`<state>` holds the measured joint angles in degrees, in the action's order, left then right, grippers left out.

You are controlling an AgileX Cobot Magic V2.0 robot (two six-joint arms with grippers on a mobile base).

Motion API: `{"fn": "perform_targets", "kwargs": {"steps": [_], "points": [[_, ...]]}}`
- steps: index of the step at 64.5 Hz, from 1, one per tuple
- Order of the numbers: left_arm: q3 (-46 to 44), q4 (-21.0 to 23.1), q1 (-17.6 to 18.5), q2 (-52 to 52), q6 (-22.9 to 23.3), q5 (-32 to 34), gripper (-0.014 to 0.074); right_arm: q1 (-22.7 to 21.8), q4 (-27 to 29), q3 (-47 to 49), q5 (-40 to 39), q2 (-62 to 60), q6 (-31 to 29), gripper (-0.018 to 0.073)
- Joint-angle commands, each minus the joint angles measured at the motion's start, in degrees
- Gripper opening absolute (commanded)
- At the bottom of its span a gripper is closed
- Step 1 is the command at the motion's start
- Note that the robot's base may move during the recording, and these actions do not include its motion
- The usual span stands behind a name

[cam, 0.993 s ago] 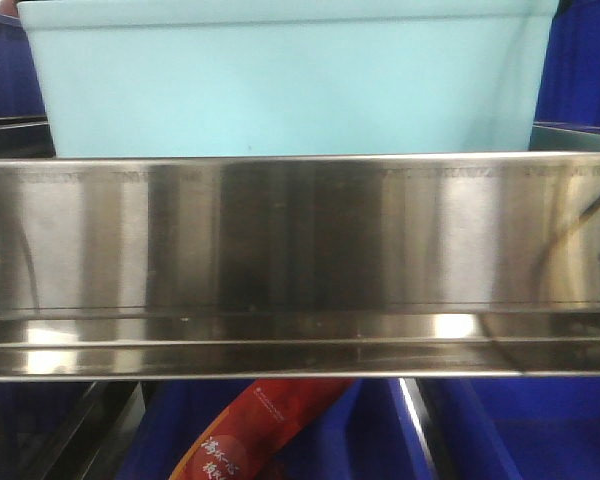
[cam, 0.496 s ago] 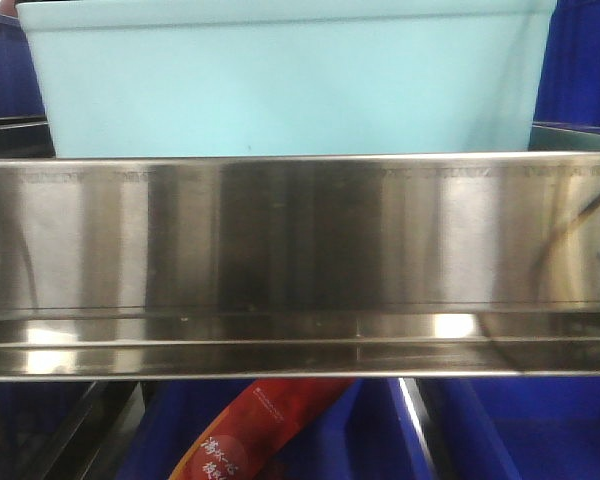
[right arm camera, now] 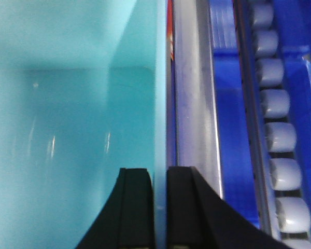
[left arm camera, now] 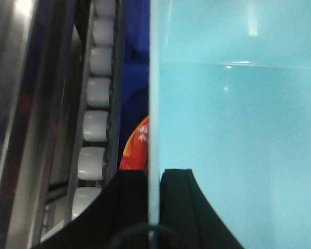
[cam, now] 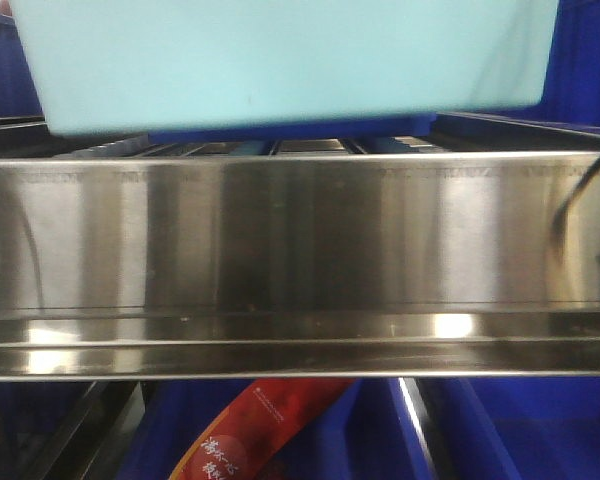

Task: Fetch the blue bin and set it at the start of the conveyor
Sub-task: 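Lift the bin with both grippers and pull it off the shelf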

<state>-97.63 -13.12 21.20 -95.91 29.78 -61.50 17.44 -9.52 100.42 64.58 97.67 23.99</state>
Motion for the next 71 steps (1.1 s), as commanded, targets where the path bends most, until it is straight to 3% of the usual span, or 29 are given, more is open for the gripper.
{"fn": "perform_targets", "kwargs": {"steps": [1,35,71], "points": [[-0.3,-5.3,1.9,3.4,2.4,0.4,-0.0111,0.7,-4.3,1.0,0.5,-4.1,1.7,-0.0163],[-15.4,-9.0,7.9,7.4,2.9,-5.1,-0.0111,4.0,-7.8,5.8,0.8,-13.9,2.5,-0.0163],[-17.4,-11.6,7.8,7.7,2.9,-4.6,-0.0111,4.0,-8.6,9.9,1.0,-13.9,2.5,-0.0163]]}}
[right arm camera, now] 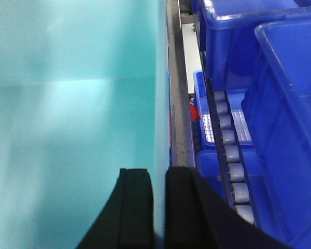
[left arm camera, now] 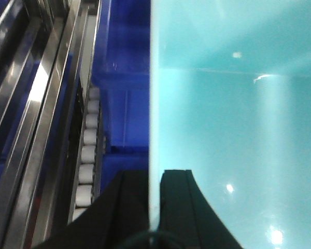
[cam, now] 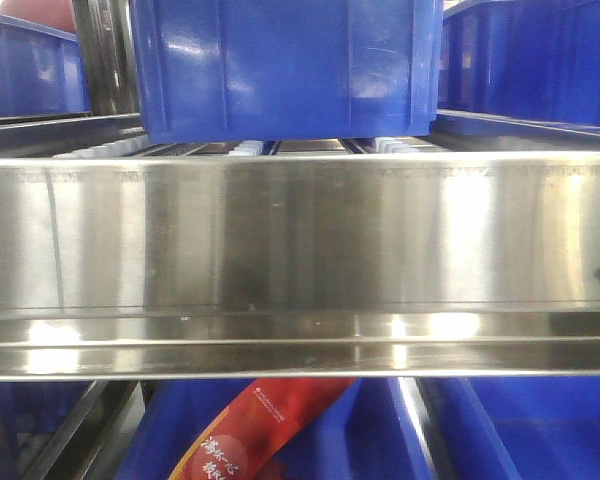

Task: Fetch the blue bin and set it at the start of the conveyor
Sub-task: 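Lift the bin with both grippers and pull it off the shelf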

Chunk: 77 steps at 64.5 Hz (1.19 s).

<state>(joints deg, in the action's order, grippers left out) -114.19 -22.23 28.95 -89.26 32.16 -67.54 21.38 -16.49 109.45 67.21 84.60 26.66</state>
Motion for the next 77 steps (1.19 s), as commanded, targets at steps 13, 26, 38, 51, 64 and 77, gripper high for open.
{"fn": "perform_targets", "kwargs": {"steps": [13,26,38,51,64,77], "points": [[-0.9,-2.5,0.1,1.1,0.5,2.8,-0.0111,0.0,-2.7,0.9,-1.6,-0.9,-0.2,-0.0163],[-0.9,-2.5,0.1,1.1,0.5,2.8,-0.0111,0.0,-2.7,0.9,-1.6,-0.9,-0.2,-0.0163],[-0.9,-2.5,0.1,1.1,0.5,2.6,-0.0111,0.0,-2.7,0.9,-1.6,-0.9,-0.2,-0.0163],[-0.9,-2.5,0.1,1.1,0.5,2.6,-0.0111,0.0,-2.7,0.9,-1.6,-0.9,-0.2,-0.0163],[-0.9,-2.5,0.1,1.1,0.5,2.6,-0.0111,0.0,-2.7,0.9,-1.6,-0.9,-0.2,-0.0163],[-0.9,-2.5,0.1,1.1,0.5,2.6,-0.0111,0.0,-2.7,1.1,-1.6,-0.9,-0.2,-0.0163]]}}
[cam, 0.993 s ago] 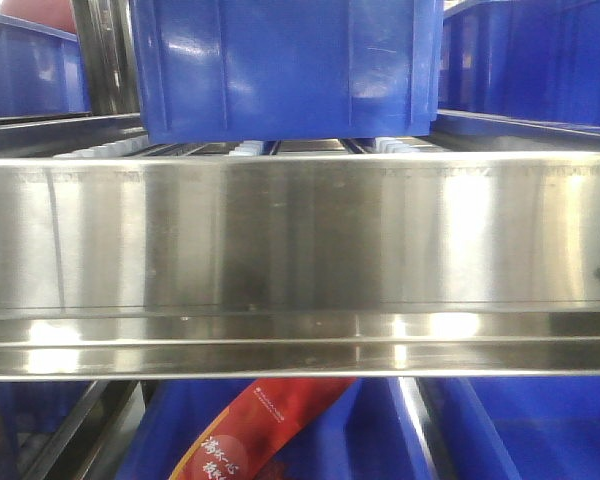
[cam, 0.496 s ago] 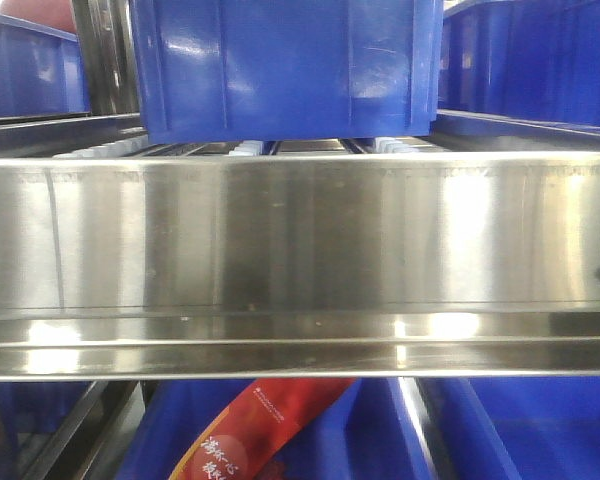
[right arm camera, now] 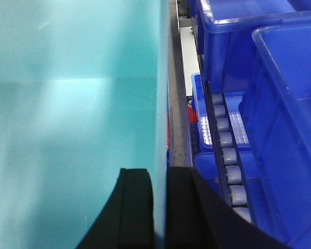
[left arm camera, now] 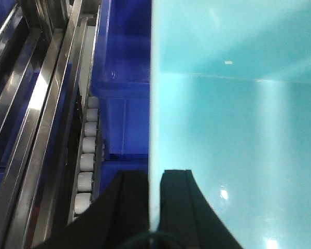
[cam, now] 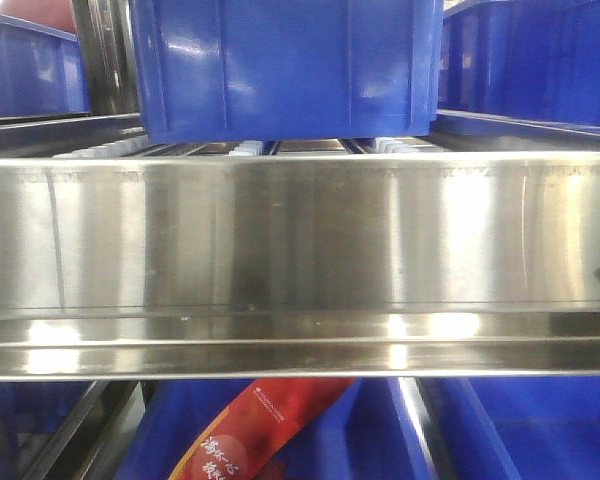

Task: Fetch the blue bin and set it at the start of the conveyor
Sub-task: 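Lift the bin with both grippers and pull it off the shelf, then hold the bin in both grippers while the base turns away from the rack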

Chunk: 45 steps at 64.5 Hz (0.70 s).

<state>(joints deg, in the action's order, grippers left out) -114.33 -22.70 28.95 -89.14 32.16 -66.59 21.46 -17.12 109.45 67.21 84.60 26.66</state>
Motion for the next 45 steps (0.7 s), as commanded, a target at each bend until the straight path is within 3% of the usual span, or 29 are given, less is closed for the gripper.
{"fn": "perform_targets", "kwargs": {"steps": [1,45], "points": [[-0.7,-2.1,0.1,1.0,0.5,1.6,-0.0111,-0.1,-2.1,1.1,-1.6,-0.9,-0.2,-0.0163],[-0.7,-2.3,0.1,1.0,0.5,2.0,-0.0111,-0.1,-4.2,1.0,-2.1,-0.9,-0.2,-0.0163]]}}
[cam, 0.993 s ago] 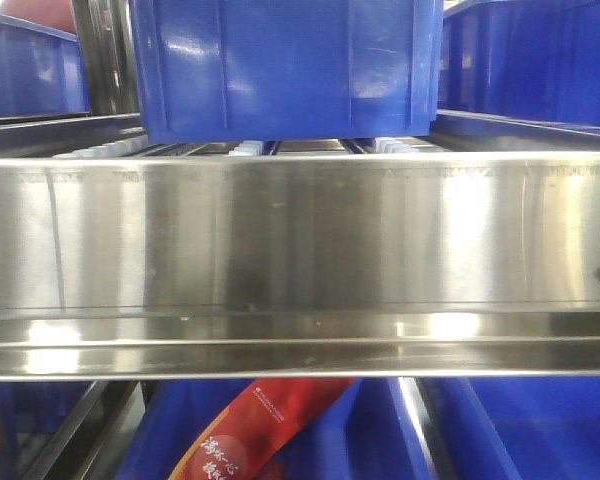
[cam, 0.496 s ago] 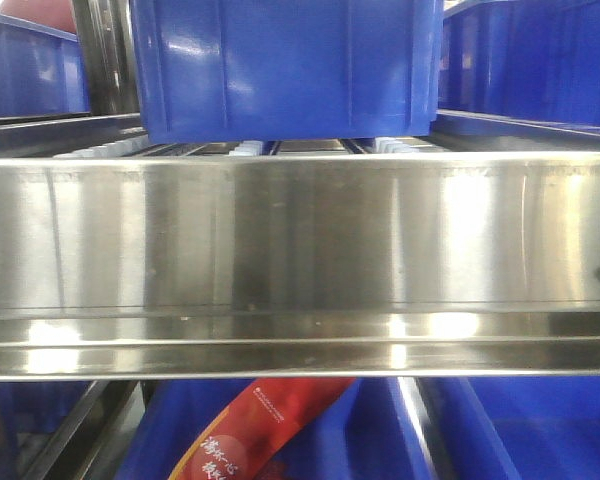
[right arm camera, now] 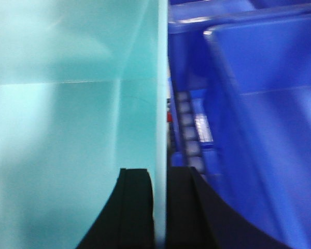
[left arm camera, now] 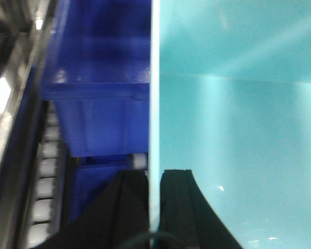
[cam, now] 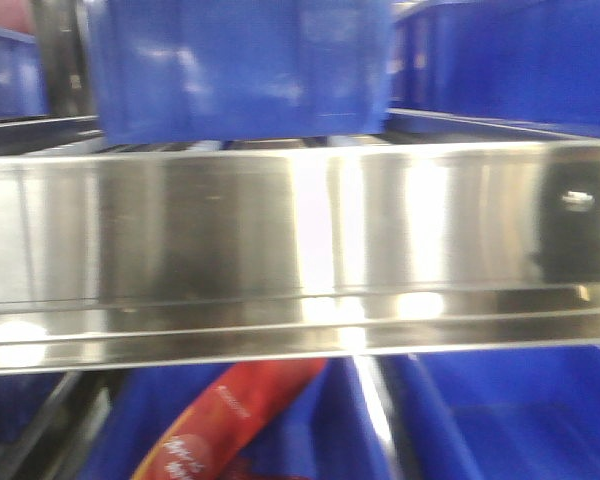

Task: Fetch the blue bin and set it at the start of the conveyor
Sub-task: 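Hold the bin in both grippers while the base turns away from the rack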

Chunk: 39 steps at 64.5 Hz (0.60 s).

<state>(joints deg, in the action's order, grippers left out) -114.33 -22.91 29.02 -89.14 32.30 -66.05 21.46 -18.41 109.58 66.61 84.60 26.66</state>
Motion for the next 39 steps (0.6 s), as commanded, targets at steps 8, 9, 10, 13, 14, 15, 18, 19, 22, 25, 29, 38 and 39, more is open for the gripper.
{"fn": "perform_targets", "kwargs": {"steps": [8,9,10,13,14,15,18,19,22,25,29,38,39], "points": [[-0.7,-2.1,0.0,1.0,0.4,1.5,-0.0111,-0.1,-2.9,0.9,-1.5,-0.9,-0.2,-0.0163],[-0.7,-2.1,0.0,1.0,0.4,1.5,-0.0111,-0.1,-2.9,0.9,-1.5,-0.9,-0.2,-0.0163],[-0.7,-2.1,0.0,1.0,0.4,1.5,-0.0111,-0.1,-2.9,0.9,-1.5,-0.9,-0.2,-0.0163],[-0.7,-2.1,0.0,1.0,0.4,1.5,-0.0111,-0.1,-2.9,0.9,-1.5,-0.9,-0.2,-0.0163],[-0.7,-2.1,0.0,1.0,0.4,1.5,-0.0111,-0.1,-2.9,0.9,-1.5,-0.9,-0.2,-0.0163],[-0.7,-2.1,0.0,1.0,0.4,1.5,-0.0111,-0.1,-2.9,0.9,-1.5,-0.9,-0.2,-0.0163],[-0.7,-2.1,0.0,1.0,0.4,1.5,-0.0111,-0.1,-2.9,0.9,-1.5,-0.9,-0.2,-0.0163],[-0.7,-2.1,0.0,1.0,0.4,1.5,-0.0111,-0.1,-2.9,0.9,-1.5,-0.9,-0.2,-0.0163],[-0.7,-2.1,0.0,1.0,0.4,1.5,-0.0111,-0.1,-2.9,0.9,-1.5,-0.9,-0.2,-0.0163],[-0.7,-2.1,0.0,1.0,0.4,1.5,-0.0111,-0.1,-2.9,0.9,-1.5,-0.9,-0.2,-0.0163],[-0.7,-2.1,0.0,1.0,0.4,1.5,-0.0111,-0.1,-2.9,0.9,-1.8,-0.9,-0.2,-0.0163],[-0.7,-2.1,0.0,1.0,0.4,1.5,-0.0111,-0.1,-2.9,0.9,-2.2,-0.9,-0.2,-0.0163],[-0.7,-2.1,0.0,1.0,0.4,1.5,-0.0111,-0.1,-2.9,0.9,-2.2,-0.9,-0.2,-0.0163]]}}
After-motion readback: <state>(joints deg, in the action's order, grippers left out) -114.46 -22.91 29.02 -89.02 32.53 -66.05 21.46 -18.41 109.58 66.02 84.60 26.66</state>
